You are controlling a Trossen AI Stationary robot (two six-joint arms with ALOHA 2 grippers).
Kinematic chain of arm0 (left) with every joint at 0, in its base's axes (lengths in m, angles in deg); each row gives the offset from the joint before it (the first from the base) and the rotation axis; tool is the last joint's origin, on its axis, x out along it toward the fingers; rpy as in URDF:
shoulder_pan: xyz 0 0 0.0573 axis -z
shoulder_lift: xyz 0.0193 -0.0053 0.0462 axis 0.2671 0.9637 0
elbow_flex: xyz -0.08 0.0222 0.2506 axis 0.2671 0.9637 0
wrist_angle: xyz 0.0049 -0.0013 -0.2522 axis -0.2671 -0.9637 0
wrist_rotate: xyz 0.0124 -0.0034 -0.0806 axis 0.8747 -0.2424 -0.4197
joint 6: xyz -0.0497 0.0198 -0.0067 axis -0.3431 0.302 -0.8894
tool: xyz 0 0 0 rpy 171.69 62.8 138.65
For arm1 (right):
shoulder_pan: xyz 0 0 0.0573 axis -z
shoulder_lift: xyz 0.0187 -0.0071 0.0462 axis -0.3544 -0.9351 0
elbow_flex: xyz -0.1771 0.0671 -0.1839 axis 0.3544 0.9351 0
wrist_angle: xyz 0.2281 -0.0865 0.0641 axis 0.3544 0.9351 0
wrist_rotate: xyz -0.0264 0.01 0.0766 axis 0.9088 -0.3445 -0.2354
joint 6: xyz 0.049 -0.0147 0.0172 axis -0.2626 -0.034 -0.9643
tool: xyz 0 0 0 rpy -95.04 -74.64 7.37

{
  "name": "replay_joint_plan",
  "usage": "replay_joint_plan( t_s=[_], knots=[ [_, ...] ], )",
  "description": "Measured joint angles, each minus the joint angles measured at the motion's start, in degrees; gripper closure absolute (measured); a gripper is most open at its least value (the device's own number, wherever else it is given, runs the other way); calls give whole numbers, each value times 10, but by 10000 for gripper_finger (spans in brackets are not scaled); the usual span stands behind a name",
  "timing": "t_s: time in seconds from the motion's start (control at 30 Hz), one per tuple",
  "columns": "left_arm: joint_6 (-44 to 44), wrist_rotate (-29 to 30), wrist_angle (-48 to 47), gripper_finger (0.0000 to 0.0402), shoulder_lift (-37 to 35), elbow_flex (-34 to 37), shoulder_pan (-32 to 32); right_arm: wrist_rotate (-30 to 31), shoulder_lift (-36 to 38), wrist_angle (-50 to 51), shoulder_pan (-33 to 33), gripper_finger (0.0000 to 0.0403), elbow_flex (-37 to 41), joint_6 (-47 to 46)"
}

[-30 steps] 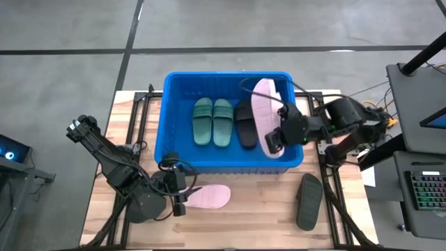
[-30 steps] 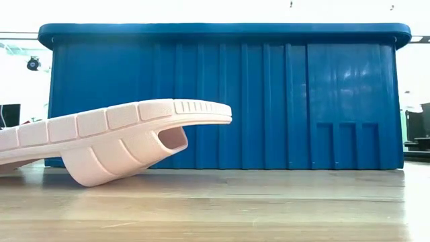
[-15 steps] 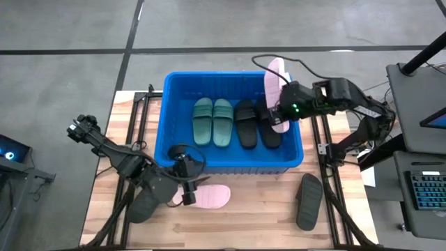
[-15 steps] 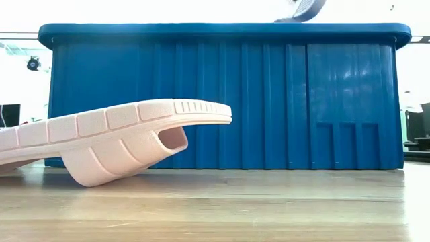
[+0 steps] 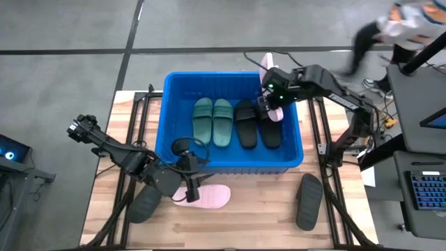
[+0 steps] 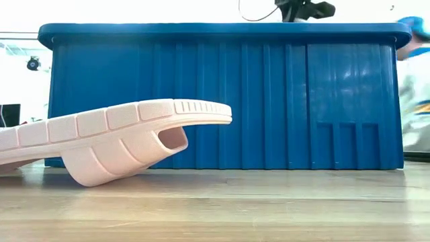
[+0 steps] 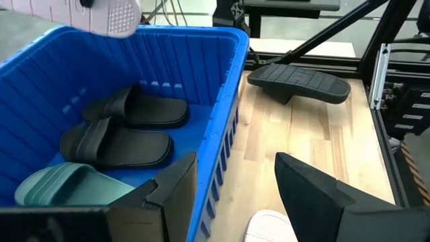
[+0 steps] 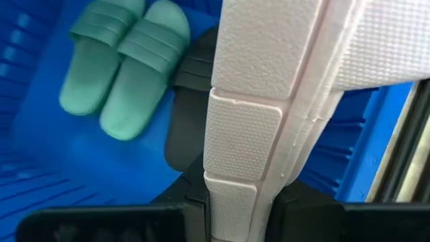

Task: Pick and place slides into bin
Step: Put the right pink slide into the bin

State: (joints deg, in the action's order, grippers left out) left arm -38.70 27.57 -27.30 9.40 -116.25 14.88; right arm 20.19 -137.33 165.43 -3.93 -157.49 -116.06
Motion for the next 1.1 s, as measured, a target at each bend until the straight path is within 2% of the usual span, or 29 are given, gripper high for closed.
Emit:
replay_joint_plan(
  t_s=[0.27,0.63,1.1],
  knots=[
    [-14,0,0,217,0,3,0,-21,-44,-1,1,348,39,25],
    [-10,-1,-5,217,0,3,0,4,-42,0,2,348,139,16],
    [1,-1,-5,217,-2,2,0,16,-50,0,3,348,165,-13]
  ],
)
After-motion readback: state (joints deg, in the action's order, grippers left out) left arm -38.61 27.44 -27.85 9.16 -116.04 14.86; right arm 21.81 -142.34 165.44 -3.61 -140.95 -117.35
